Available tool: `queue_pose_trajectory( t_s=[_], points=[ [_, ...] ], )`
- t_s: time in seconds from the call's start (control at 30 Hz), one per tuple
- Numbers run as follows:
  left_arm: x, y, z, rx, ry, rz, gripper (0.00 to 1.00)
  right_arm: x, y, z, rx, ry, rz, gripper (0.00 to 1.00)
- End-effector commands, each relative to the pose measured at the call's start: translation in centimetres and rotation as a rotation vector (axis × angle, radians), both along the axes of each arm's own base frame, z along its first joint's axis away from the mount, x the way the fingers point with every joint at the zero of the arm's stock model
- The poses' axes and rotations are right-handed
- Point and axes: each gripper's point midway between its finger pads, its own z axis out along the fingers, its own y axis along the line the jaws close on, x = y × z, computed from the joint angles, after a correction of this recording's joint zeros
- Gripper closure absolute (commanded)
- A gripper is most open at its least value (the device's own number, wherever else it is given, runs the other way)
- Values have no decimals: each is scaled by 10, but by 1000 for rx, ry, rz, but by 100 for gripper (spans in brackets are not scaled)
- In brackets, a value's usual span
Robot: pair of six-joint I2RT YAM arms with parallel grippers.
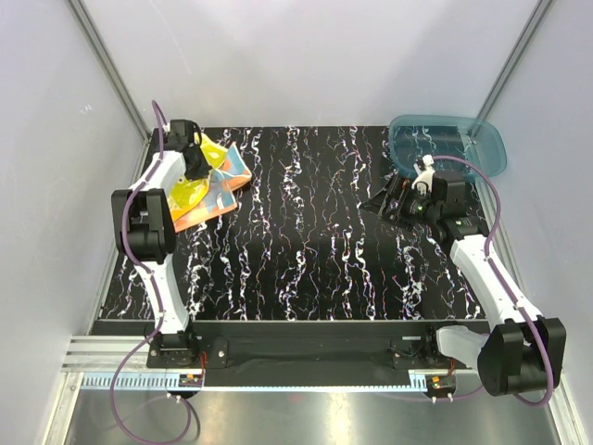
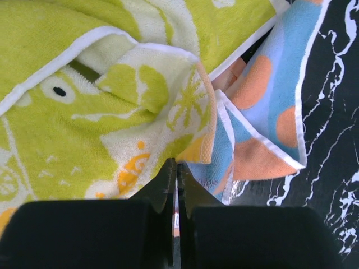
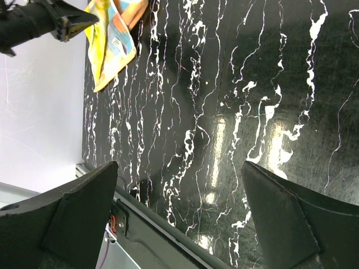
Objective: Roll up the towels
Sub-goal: Grab a towel with the left arm, then move the towel to the center of the board
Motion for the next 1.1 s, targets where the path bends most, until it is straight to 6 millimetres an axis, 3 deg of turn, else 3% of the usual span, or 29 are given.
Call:
queue_pose_trajectory(
  t_s=[0.0,0.13,0.33,0.53,0.57,0.73,0.97,1.0,1.07],
  points=[
    [-3,-3,71,29,-129,-9,100,4,2,22,-16,-62,10,0],
    [-22,3,114,92,-173,10,100,0,1,37,-13,-89,2,0],
    [-58,-24,178,207,-246,-54,100,-7,-3,59,-12,-115,-27,0],
    [-98,-78,222,289,-260,-177,100,-21,-16,80,-41,-127,-98,0],
    [-108,-96,226,303,-252,-224,100,-25,-19,83,-50,-128,-114,0],
    [-145,-163,223,300,-206,-373,100,-38,-36,85,-105,-93,-198,0],
    [-212,-305,188,125,-118,-648,100,-53,-54,82,-149,-68,-294,0],
    [-213,-319,171,135,-75,-668,96,-54,-59,80,-163,-57,-320,0],
    [-225,-349,159,80,-43,-738,67,-55,-63,77,-178,-46,-344,0]
  ],
)
